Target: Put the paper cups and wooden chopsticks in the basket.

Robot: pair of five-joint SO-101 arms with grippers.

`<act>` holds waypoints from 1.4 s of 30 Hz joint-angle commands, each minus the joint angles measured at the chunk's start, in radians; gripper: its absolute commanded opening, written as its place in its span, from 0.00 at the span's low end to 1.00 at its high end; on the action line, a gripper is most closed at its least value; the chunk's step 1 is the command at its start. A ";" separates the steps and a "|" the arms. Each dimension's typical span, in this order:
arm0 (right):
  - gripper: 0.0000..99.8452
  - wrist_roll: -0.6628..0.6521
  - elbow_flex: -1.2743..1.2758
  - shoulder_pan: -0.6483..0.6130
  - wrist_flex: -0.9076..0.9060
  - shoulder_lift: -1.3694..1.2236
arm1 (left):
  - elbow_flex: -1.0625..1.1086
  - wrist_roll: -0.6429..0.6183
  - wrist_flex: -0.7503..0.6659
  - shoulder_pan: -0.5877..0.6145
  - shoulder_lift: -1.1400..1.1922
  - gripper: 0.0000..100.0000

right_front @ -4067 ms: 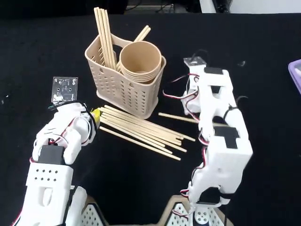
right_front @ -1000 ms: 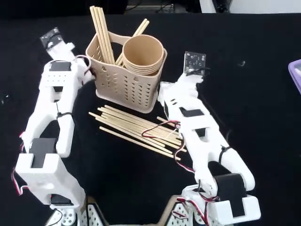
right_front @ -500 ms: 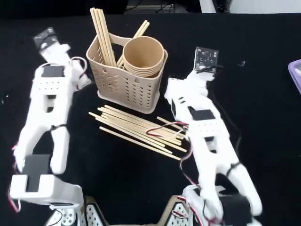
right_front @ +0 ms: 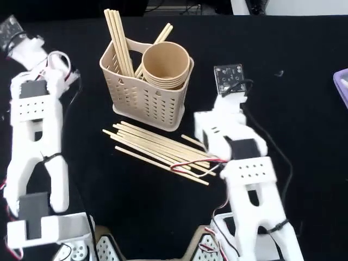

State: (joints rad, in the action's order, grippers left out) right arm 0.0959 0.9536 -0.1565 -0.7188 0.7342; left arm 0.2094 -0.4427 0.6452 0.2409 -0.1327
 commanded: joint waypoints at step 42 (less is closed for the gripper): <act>0.10 0.210 0.214 0.061 0.535 -0.038 | 0.314 -0.199 -0.123 -0.099 -0.229 0.03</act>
State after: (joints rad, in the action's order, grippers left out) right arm 0.2984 1.1730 -0.1335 -0.1972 0.6958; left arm 0.5347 -0.6590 0.5194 0.0890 -0.2509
